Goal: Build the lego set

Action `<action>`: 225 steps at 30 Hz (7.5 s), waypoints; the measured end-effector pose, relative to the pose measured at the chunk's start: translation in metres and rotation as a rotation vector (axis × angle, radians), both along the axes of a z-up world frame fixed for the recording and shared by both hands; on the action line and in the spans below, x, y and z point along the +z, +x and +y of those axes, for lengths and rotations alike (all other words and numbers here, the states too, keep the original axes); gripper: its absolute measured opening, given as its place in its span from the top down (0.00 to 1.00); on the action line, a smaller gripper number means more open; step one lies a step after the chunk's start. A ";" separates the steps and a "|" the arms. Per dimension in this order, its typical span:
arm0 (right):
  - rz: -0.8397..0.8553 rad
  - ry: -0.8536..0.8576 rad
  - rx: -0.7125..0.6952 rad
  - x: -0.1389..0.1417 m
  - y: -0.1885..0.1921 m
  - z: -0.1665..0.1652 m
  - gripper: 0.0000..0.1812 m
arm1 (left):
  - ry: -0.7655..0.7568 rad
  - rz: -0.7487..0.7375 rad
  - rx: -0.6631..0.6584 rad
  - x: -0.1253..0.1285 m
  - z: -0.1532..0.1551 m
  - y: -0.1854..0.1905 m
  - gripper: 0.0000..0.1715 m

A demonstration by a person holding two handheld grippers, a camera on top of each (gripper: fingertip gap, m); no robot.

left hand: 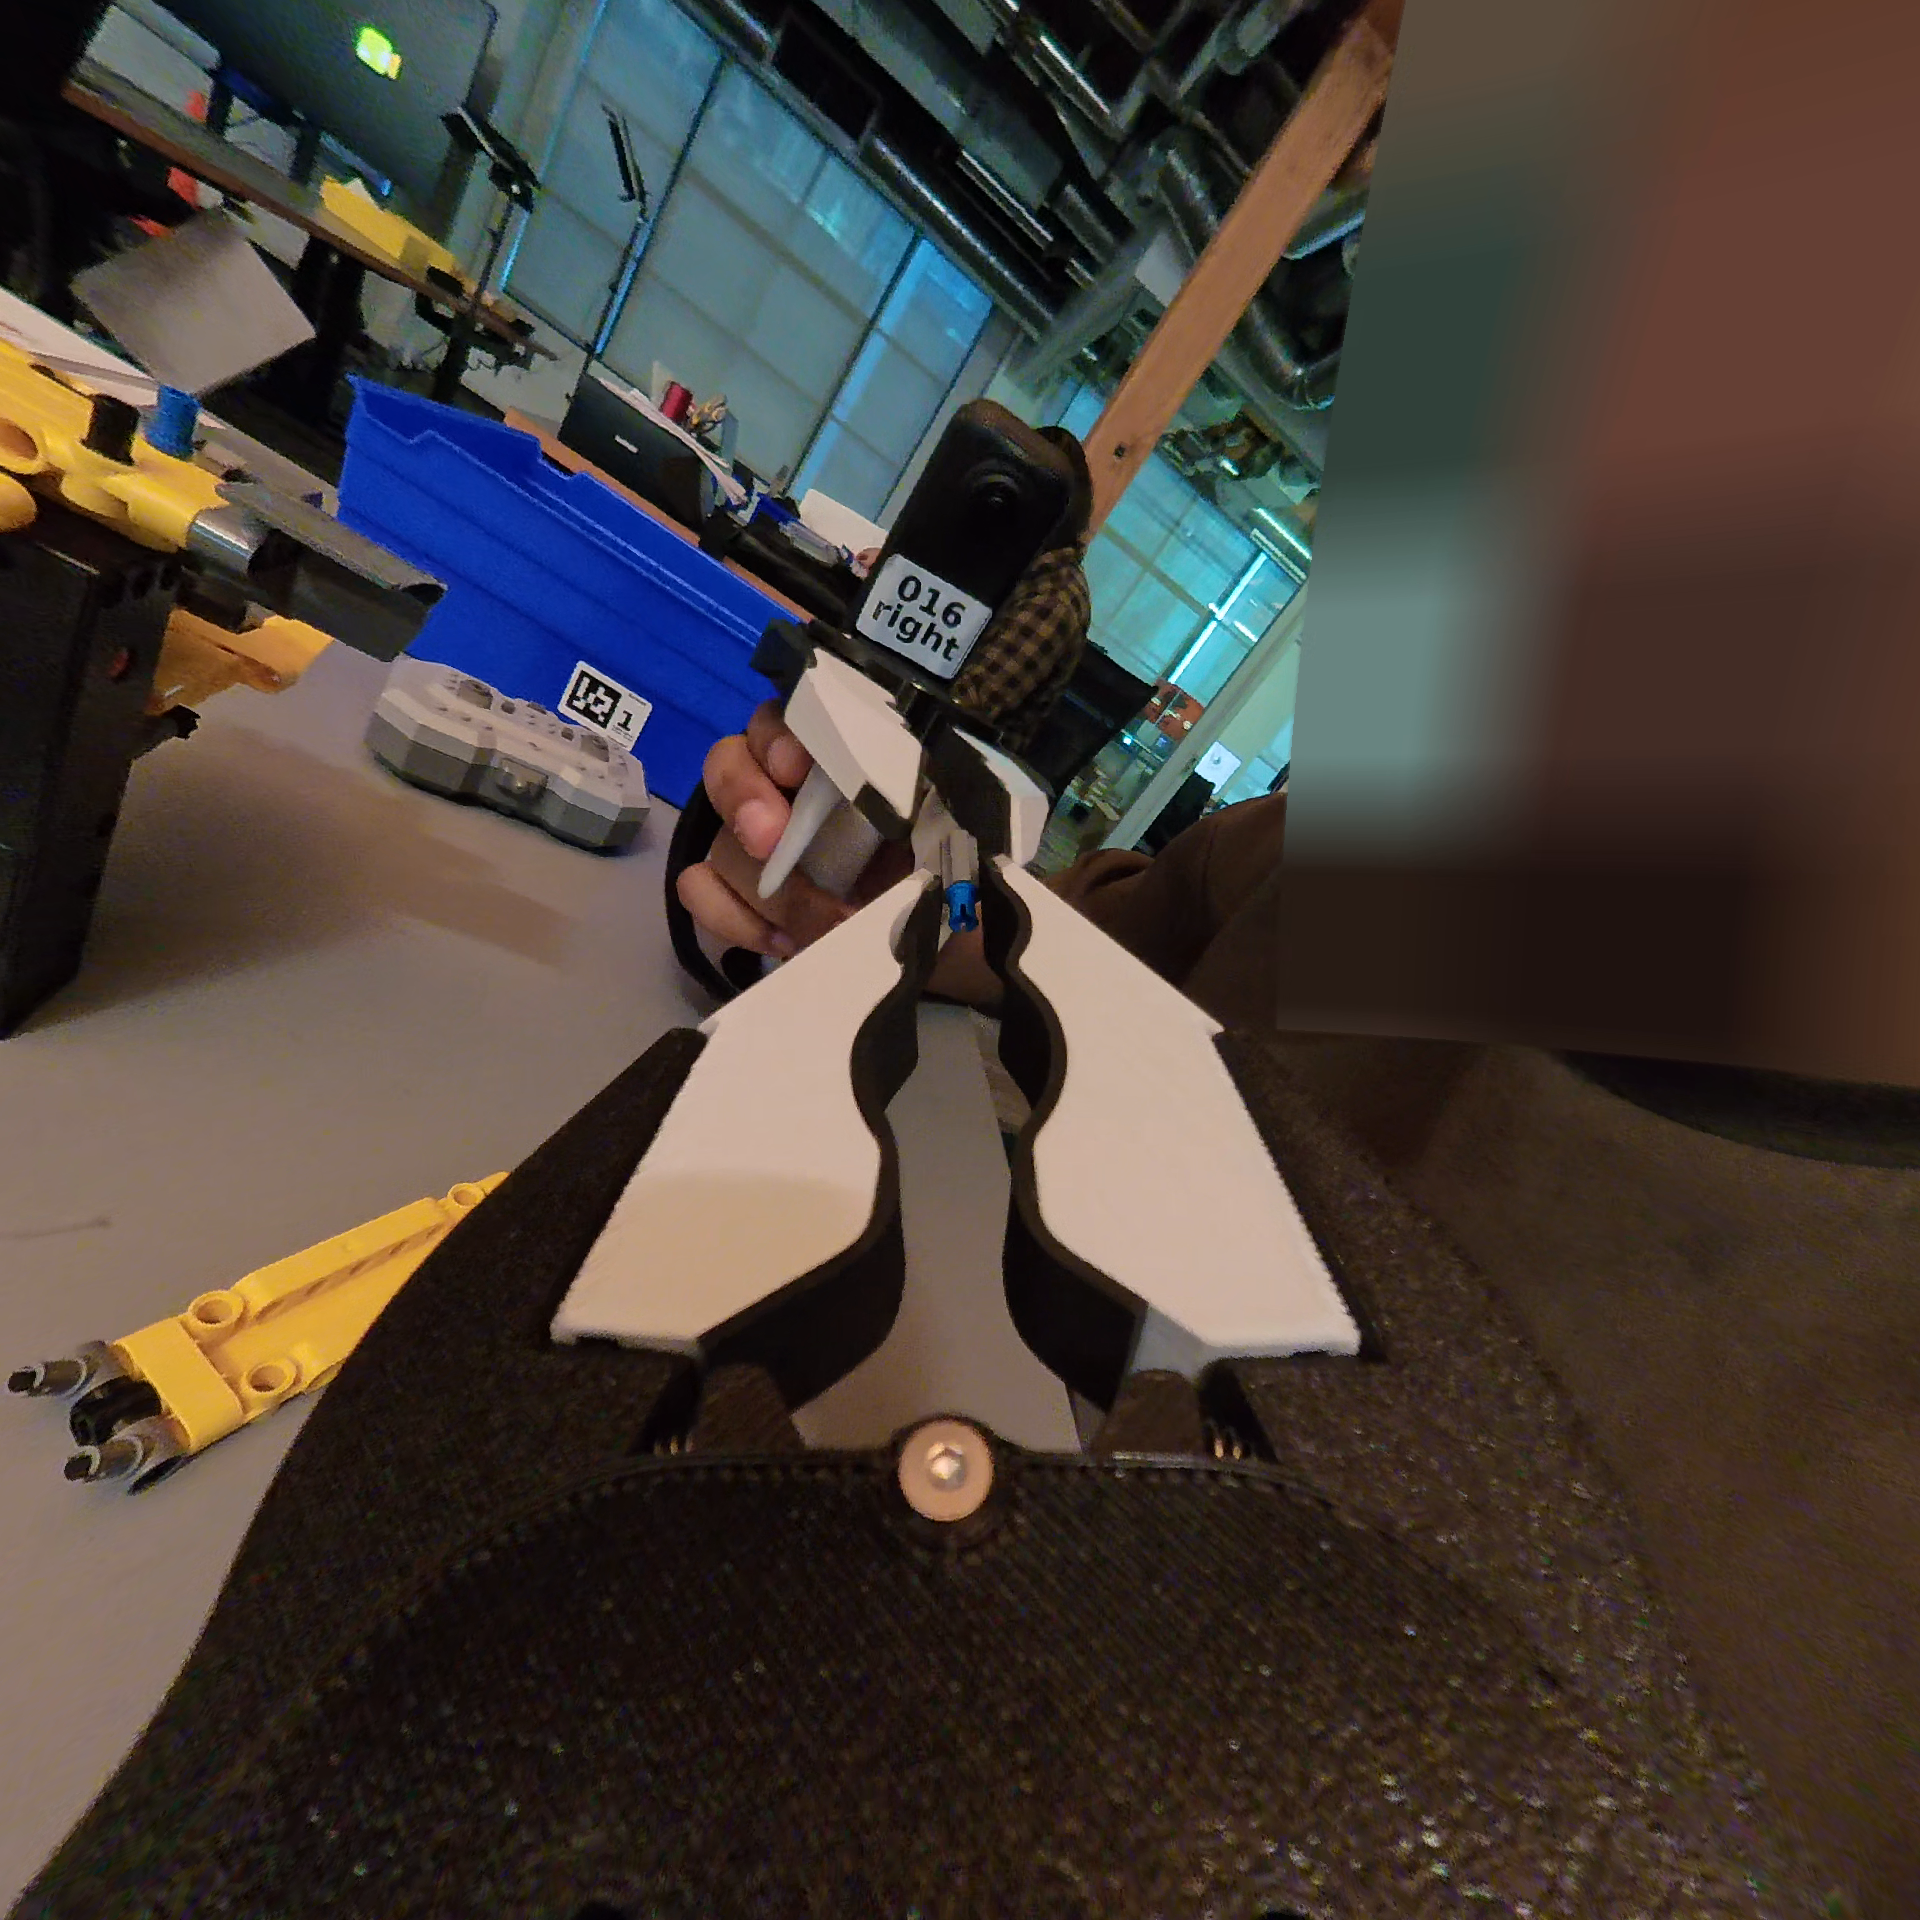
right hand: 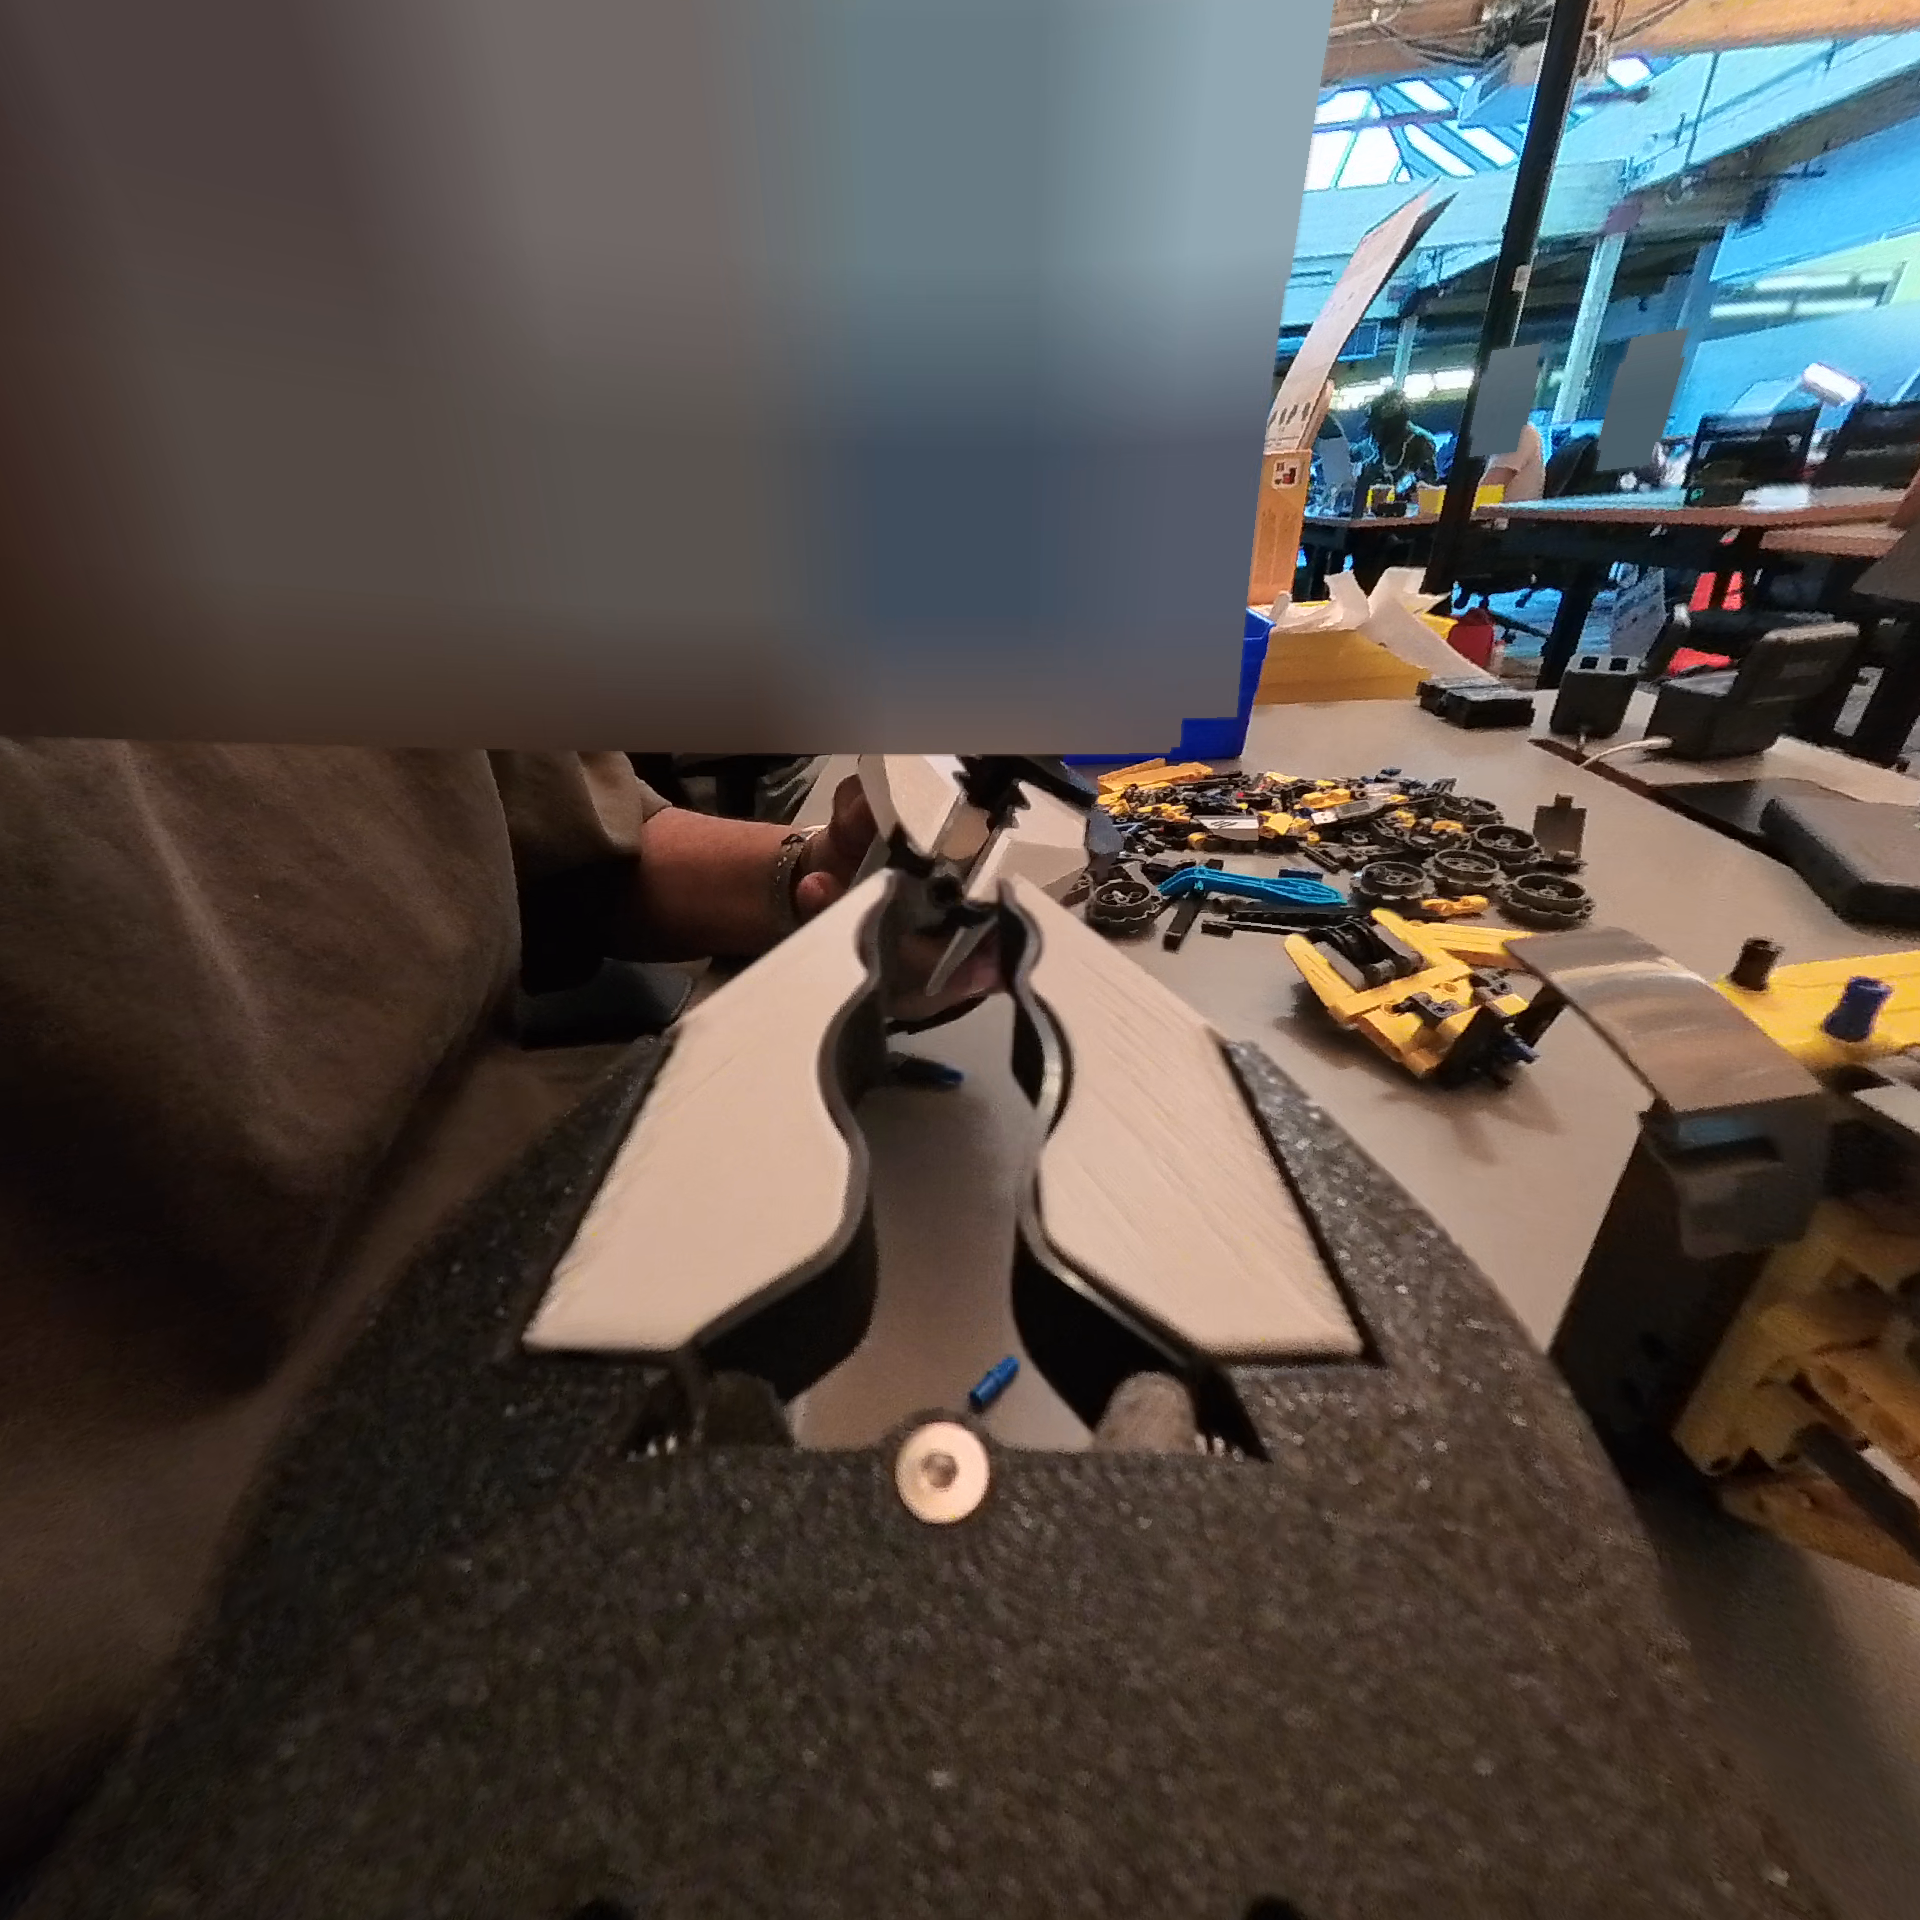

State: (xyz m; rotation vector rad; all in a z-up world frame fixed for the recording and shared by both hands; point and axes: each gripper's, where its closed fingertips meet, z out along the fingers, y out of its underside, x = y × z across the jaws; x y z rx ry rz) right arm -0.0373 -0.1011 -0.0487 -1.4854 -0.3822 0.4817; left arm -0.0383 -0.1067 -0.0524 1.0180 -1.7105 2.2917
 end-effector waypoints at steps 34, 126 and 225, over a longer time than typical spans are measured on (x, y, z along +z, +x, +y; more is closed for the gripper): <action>-0.534 0.140 -0.061 -0.017 -0.008 -0.004 0.96 | -0.099 0.211 -0.171 -0.014 -0.010 -0.005 0.98; -0.133 -0.377 0.034 -0.050 0.008 -0.011 0.98 | 0.203 0.109 -0.043 -0.041 -0.001 0.005 0.98; -0.275 -0.195 -0.320 -0.054 0.048 0.017 0.51 | 0.071 0.238 0.035 -0.040 0.018 0.021 0.98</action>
